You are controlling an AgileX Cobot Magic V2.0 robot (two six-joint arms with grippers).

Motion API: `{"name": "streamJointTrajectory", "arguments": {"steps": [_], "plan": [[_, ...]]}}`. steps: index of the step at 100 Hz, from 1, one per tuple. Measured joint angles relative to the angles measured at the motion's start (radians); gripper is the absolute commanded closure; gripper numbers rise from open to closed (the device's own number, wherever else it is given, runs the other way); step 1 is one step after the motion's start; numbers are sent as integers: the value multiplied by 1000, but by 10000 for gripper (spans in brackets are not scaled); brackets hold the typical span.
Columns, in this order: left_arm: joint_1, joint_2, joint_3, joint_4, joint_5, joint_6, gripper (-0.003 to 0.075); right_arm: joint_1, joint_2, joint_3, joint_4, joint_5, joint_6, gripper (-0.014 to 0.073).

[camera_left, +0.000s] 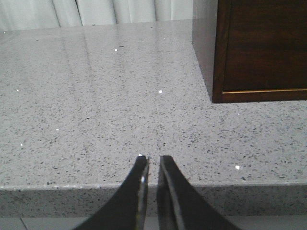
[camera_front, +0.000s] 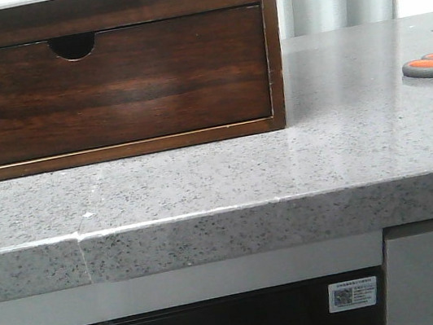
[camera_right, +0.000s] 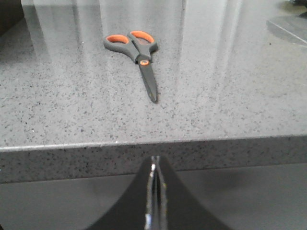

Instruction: Put scissors in drawer with both arms

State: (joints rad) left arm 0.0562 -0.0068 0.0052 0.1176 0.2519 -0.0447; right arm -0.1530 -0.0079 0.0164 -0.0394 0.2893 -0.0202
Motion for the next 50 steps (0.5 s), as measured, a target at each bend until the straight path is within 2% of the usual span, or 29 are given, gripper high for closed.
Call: {"name": "streamJointTrajectory", "arguments": {"steps": [50], "plan": [[0,0,0,11,-45,0,717,0,0,0,32,-53,0,699]]}}
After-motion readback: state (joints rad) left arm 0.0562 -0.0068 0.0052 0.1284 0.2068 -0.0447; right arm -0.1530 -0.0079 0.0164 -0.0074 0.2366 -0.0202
